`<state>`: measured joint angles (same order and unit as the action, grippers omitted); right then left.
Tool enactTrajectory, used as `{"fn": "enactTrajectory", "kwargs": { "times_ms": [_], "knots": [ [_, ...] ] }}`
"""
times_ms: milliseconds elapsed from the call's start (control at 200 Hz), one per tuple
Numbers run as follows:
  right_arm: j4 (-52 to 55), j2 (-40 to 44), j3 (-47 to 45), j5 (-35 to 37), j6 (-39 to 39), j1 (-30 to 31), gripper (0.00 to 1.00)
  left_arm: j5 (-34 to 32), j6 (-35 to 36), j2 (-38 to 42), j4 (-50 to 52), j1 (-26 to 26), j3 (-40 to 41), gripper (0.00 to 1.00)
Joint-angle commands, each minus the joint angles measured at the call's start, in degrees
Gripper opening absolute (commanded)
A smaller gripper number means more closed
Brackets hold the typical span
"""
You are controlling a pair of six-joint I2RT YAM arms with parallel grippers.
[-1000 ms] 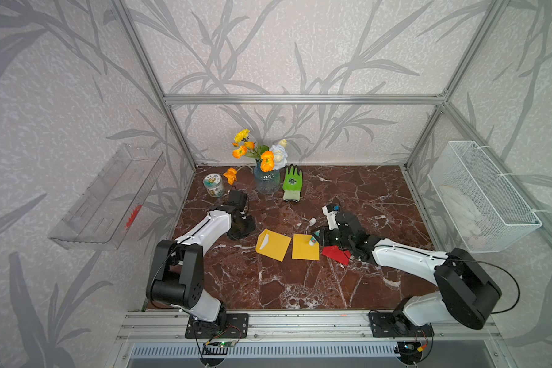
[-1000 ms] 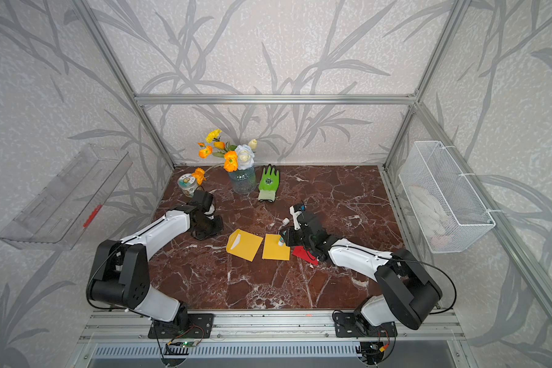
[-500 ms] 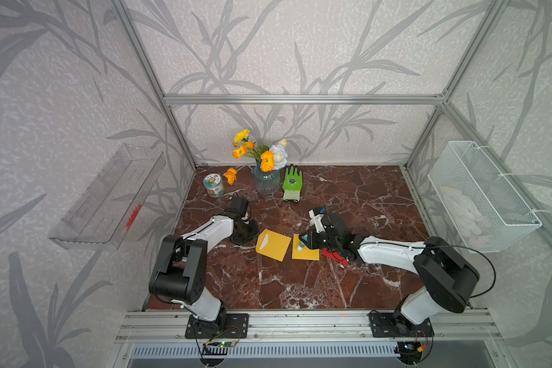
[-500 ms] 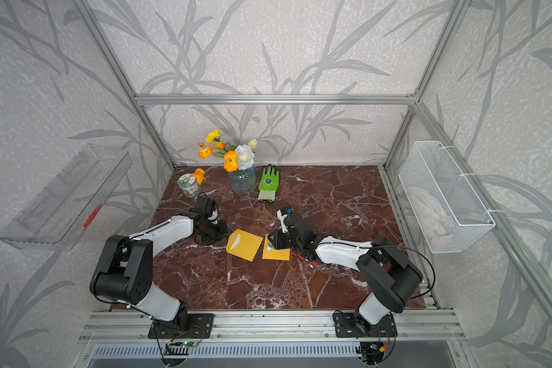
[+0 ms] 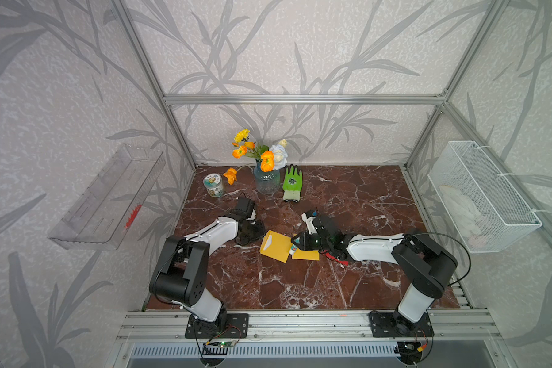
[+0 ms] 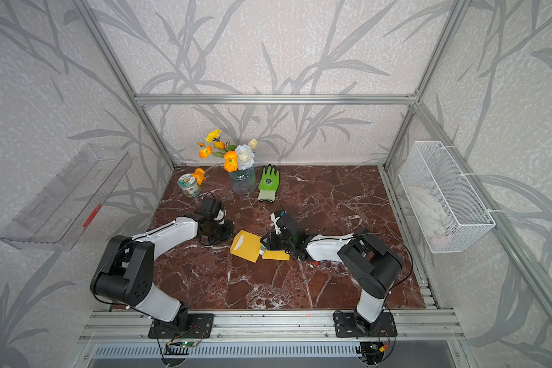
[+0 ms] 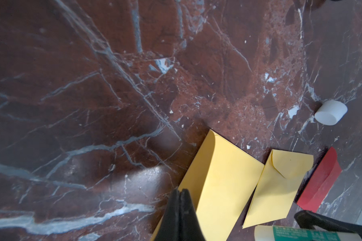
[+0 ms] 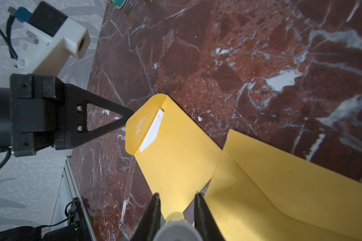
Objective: Seal the envelope with a glue stick
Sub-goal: Adjust the envelope at the center of the board, then close the envelope at the center of the board.
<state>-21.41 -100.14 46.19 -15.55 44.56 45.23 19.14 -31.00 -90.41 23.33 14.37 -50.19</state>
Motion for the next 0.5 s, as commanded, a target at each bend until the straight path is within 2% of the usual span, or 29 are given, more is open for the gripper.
{"fn": "enactTrajectory", "kwargs": {
  "times_ms": [0, 495],
  "knots": [
    [-1.98, -1.14, 1.71, -0.63, 0.66, 0.32, 0.00, -0.74, 1.19, -0.82, 0.92, 1.54, -1.64, 0.00],
    [-5.23, -4.93, 2.14, -3.52, 4.57, 0.47, 0.00, -3.40, 0.95, -2.97, 2.24, 6.72, -4.12, 0.00]
  ]
}}
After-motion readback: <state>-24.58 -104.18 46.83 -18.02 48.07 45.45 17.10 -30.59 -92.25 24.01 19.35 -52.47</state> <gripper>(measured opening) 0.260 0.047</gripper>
